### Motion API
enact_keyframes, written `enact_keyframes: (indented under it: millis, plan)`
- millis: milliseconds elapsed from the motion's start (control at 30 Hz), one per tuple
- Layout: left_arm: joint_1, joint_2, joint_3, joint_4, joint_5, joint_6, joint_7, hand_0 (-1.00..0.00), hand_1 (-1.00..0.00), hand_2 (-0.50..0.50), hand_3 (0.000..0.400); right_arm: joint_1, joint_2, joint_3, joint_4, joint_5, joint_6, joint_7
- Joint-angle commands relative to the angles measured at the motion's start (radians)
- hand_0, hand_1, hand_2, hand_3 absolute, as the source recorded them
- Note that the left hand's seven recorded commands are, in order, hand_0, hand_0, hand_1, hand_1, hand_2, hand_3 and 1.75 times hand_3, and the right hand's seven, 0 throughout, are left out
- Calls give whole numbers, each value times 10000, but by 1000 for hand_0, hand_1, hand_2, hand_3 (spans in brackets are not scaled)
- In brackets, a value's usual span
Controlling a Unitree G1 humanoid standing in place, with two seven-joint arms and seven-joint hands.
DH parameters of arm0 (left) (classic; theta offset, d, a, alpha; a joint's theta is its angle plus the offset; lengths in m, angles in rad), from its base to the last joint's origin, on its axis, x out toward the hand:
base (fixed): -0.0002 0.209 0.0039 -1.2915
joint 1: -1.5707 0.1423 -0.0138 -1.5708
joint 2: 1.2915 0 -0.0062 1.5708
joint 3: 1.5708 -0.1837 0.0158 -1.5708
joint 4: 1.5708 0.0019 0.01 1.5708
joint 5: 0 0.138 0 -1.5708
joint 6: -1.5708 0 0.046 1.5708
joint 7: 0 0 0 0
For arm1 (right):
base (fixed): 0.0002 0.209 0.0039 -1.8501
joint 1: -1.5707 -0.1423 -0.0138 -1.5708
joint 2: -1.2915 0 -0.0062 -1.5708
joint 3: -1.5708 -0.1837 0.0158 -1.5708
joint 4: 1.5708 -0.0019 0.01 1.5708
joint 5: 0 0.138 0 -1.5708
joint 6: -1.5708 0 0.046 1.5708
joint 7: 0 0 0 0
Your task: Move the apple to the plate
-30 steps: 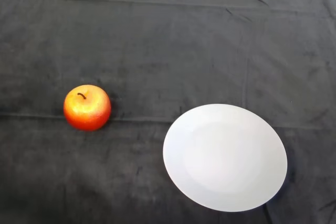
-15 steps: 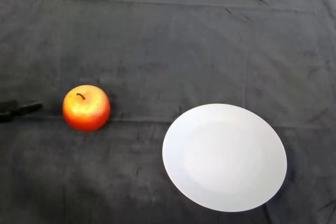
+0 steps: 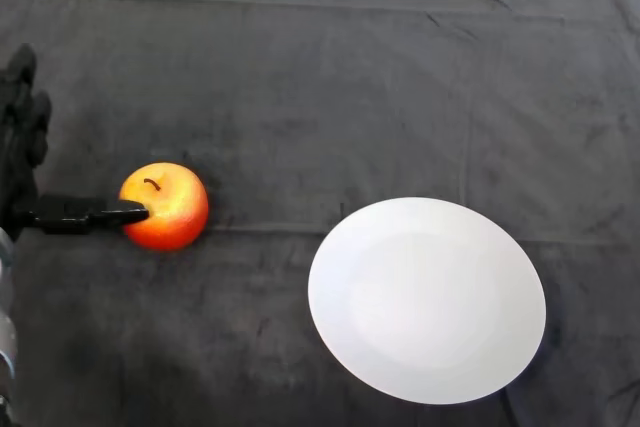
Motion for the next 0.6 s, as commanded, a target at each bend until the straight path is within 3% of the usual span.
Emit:
enact_keyframes:
  millis: [33, 600]
  plan:
    - [-390, -102, -247, -534, 257, -49, -137, 0, 0, 0, 0, 230, -66, -81, -69, 76, 91, 20]
    - [-59, -324, -985, -368, 793, 197, -637, 0, 0, 0, 0, 246, -68, -86, -103, 79, 109, 27]
